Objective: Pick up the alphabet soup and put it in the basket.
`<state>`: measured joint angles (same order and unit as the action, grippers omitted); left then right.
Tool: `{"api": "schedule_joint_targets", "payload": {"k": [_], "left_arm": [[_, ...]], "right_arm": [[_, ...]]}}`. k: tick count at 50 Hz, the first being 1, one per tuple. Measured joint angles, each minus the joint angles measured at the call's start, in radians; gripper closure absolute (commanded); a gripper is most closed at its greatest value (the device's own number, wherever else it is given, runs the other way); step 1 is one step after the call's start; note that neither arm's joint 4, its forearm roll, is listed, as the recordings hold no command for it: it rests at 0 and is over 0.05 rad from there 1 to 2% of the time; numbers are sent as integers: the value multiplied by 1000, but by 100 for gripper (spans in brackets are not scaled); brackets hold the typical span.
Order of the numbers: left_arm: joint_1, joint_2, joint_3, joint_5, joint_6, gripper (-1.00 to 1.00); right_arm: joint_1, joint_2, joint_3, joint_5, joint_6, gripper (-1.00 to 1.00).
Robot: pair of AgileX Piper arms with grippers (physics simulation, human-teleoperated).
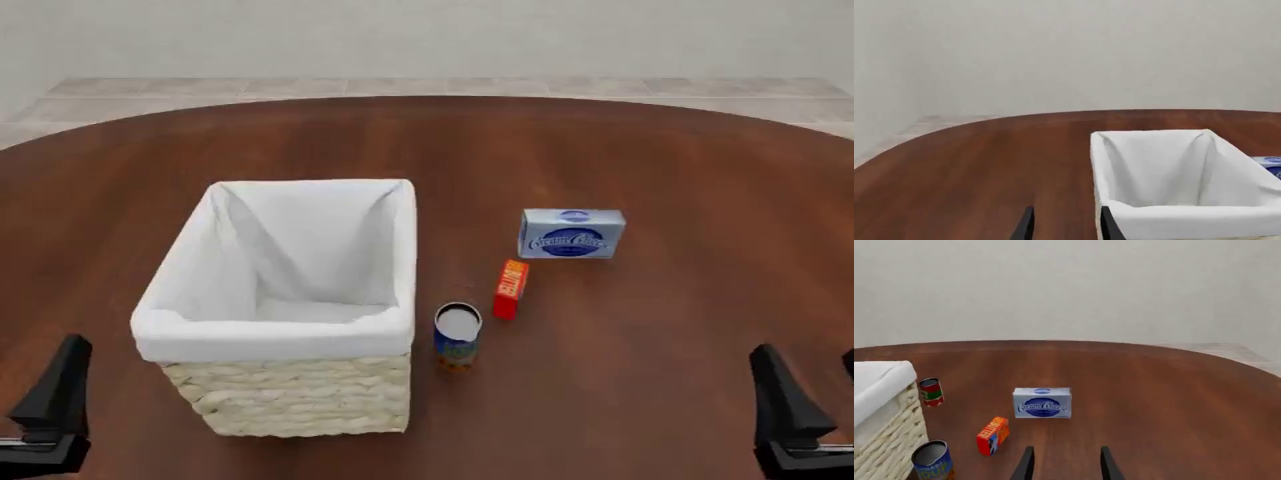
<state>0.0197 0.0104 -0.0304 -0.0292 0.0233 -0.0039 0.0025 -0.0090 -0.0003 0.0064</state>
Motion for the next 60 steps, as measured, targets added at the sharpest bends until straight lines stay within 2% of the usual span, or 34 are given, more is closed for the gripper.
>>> {"api": "schedule_joint_targets", "payload": {"k": [36, 46, 60], "left_arm": [[-22, -9, 27, 15, -6, -100], [-22, -9, 27, 14, -9, -100], [-21, -10, 27, 12, -11, -100]], "right_arm": [[35, -1, -31, 4, -33, -100], [28, -1, -17, -12, -69, -100], [47, -2, -15, -48, -149, -100]]}}
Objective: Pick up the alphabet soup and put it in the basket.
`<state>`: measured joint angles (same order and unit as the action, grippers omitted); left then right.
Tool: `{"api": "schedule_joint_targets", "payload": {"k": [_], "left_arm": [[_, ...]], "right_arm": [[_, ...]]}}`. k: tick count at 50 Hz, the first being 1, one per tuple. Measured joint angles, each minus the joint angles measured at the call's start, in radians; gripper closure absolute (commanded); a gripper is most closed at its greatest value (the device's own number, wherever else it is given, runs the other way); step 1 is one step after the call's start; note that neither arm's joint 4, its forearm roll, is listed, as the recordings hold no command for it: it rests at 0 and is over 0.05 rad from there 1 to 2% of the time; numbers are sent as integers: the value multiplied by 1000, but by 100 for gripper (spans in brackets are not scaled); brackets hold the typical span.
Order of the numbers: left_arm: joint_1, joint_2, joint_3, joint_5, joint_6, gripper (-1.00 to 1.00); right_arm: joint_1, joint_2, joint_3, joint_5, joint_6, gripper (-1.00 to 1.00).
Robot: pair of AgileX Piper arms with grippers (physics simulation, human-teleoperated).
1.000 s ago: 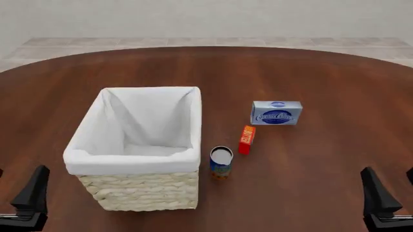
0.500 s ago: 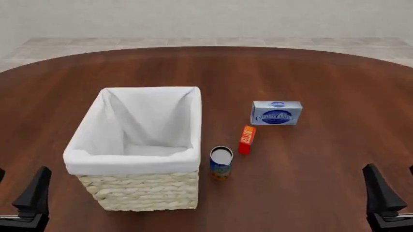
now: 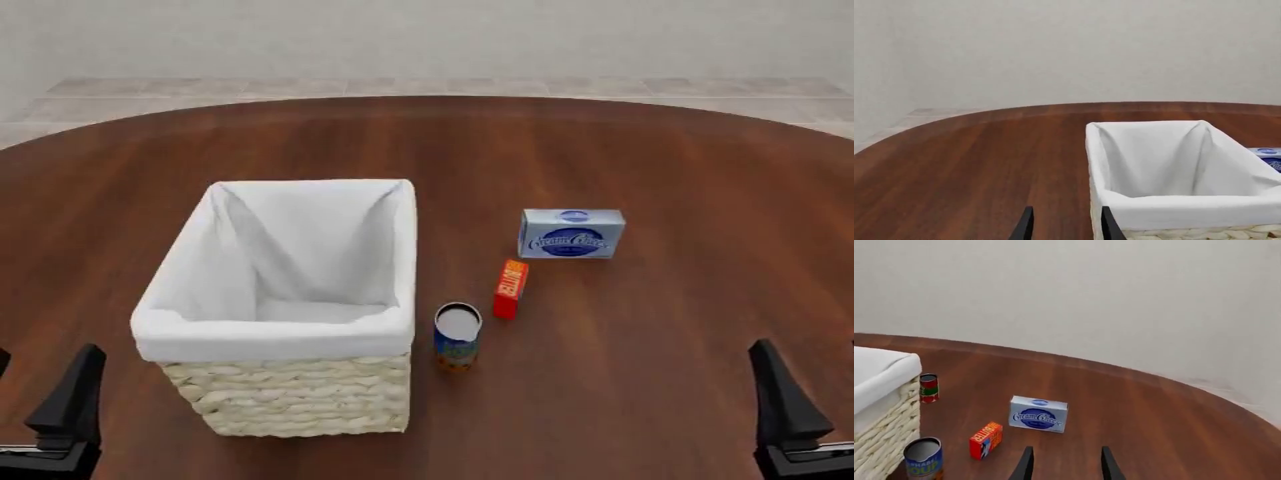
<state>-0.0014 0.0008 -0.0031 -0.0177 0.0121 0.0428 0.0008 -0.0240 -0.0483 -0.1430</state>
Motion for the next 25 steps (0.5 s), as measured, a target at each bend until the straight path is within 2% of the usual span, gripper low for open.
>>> {"api": "schedule_joint_targets", "payload": {"k": [13, 25], "left_arm": [[1, 0, 0, 0, 0, -100], [2, 0, 0, -1, 1, -100]], "right_arm": [[16, 1, 7, -38, -26, -100], [33, 7, -41, -1, -18, -100]]}}
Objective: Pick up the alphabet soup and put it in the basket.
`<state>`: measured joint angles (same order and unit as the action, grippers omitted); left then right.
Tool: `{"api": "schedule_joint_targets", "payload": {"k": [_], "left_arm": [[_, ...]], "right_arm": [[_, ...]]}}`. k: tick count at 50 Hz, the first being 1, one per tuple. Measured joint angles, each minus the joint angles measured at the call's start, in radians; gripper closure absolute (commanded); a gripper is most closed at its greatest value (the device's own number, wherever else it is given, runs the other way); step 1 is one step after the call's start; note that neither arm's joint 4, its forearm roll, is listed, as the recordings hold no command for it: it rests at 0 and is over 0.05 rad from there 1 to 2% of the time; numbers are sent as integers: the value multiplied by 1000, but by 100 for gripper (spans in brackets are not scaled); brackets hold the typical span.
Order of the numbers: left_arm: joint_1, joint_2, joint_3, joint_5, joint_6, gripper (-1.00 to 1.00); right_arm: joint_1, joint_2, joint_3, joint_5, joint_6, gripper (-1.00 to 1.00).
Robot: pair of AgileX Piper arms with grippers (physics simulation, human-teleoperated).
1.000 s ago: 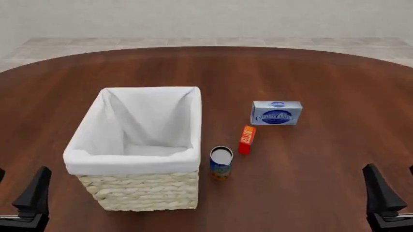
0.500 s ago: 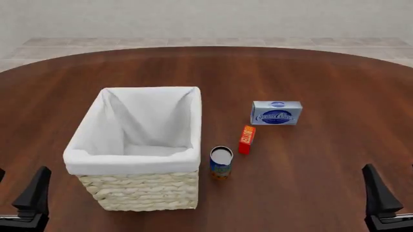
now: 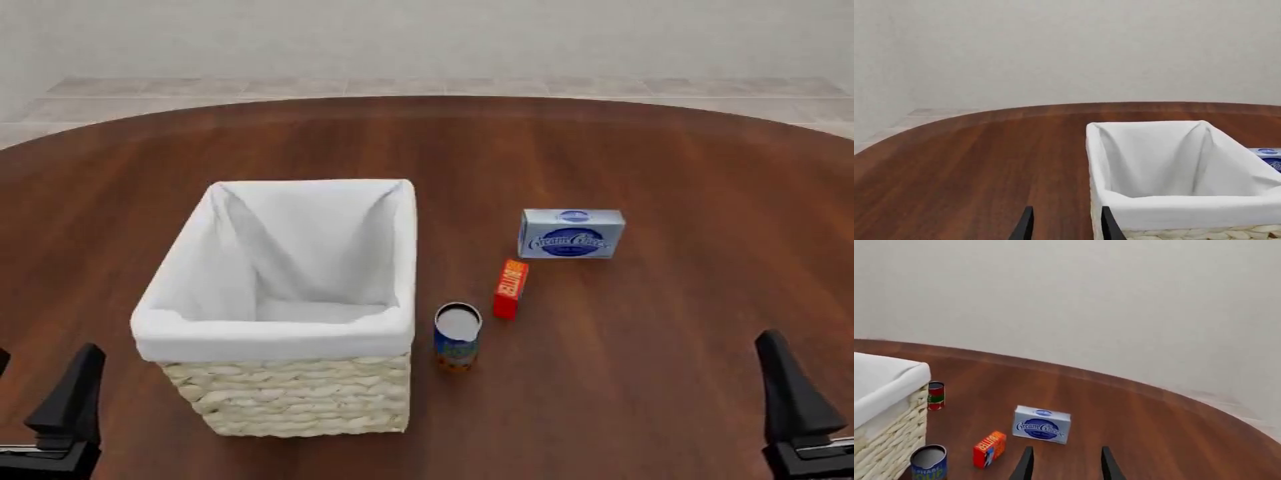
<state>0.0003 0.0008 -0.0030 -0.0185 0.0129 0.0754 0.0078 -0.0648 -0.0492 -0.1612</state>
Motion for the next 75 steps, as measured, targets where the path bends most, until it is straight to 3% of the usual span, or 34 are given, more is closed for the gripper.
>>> {"api": "schedule_joint_targets", "payload": {"k": [41, 75], "left_arm": [[2, 0, 0, 1, -3, -100], [16, 0, 1, -21, -17, -100]], "right_arm": [[189, 437, -177, -186, -70, -100], [346, 696, -327, -226, -60, -100]]}}
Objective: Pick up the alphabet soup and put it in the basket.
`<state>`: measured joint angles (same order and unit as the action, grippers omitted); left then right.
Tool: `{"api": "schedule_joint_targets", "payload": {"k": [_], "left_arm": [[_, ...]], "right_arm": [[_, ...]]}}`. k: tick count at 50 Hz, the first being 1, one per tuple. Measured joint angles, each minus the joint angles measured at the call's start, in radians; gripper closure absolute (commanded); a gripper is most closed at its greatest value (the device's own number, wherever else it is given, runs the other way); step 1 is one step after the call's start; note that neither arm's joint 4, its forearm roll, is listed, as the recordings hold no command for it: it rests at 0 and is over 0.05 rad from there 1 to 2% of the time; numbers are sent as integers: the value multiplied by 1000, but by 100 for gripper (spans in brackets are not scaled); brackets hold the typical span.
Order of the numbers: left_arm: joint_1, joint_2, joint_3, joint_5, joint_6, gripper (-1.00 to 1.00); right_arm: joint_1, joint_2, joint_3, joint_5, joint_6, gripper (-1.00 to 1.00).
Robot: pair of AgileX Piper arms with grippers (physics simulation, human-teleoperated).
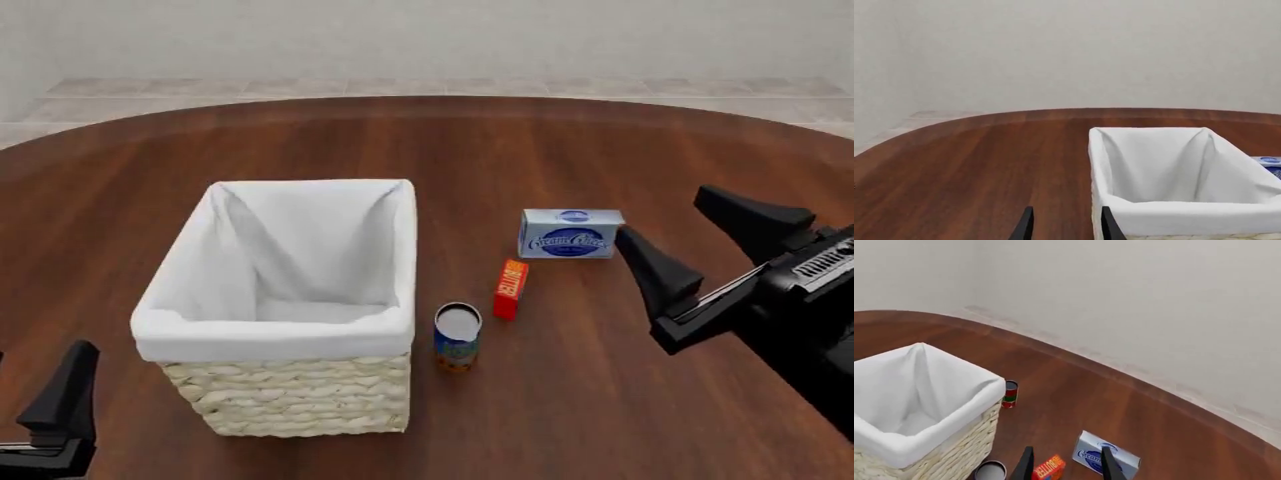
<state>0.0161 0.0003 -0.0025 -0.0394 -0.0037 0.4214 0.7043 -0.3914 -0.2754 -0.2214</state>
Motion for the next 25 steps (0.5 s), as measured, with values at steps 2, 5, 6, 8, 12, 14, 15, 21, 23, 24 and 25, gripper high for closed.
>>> {"api": "schedule_joint_targets", "payload": {"k": [2, 5, 6, 8, 12, 14, 15, 21, 23, 24, 25], "left_arm": [[0, 0, 0, -1, 0, -100], [1, 0, 0, -1, -1, -100], [1, 0, 0, -2, -1, -100], [1, 0, 0, -2, -1, -100], [2, 0, 0, -3, -2, -100], [2, 0, 0, -3, -2, -100], [2, 0, 0, -3, -2, -100], [2, 0, 0, -4, -2, -100], [3, 0, 0, -4, -2, -100], [3, 0, 0, -4, -2, -100], [3, 0, 0, -4, -2, -100]], "right_arm": [[8, 9, -5, -1, 1, -100], [19, 21, -12, -1, 1, -100], [23, 25, -14, -1, 1, -100], [30, 32, -17, -1, 1, -100], [45, 45, -23, -3, 0, -100], [51, 51, -25, -4, 0, -100], [54, 54, -26, -5, 0, -100], [72, 72, -29, -12, 3, -100], [77, 78, -29, -15, 4, -100], [80, 81, -29, -17, 5, -100], [83, 84, -29, -18, 5, -100]]}}
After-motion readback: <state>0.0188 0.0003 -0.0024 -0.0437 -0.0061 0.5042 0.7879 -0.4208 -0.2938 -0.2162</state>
